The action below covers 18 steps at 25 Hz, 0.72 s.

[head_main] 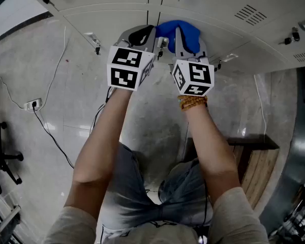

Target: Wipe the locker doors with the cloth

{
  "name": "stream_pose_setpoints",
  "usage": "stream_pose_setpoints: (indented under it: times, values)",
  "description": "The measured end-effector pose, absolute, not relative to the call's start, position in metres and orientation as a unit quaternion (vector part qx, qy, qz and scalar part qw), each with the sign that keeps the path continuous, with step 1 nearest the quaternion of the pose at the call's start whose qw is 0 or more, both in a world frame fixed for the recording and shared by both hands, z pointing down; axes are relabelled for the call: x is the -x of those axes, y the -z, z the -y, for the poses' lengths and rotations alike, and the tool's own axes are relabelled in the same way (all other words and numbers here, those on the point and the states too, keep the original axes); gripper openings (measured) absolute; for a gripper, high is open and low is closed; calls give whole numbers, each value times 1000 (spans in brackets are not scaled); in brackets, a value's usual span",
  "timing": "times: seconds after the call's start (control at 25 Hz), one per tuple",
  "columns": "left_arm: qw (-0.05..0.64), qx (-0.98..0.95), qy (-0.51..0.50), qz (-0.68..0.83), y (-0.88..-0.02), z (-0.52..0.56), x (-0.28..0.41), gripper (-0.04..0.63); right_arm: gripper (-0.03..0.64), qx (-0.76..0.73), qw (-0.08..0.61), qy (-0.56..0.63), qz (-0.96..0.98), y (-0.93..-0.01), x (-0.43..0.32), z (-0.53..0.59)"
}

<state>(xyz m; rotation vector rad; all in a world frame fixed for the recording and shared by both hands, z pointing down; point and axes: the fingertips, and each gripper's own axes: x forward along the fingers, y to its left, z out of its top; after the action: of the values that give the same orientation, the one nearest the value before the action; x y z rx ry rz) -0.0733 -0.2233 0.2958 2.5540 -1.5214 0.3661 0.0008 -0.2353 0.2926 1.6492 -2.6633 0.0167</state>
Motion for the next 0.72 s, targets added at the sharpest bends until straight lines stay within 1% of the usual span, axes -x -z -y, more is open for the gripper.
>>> stream_pose_setpoints:
  times: [0.28,0.48,0.72]
  values:
    - [81,-847,-129,509,-317,225,70,3,32,-540,43,3,841,-352,-14,244]
    - [82,-846,-137,509,-329,222,71,3,31,-556,49,-17,829,-387,-22,245]
    - [120,-845,-147,500,-357,216,63,3,32,-572,65,-41,816,-431,-32,244]
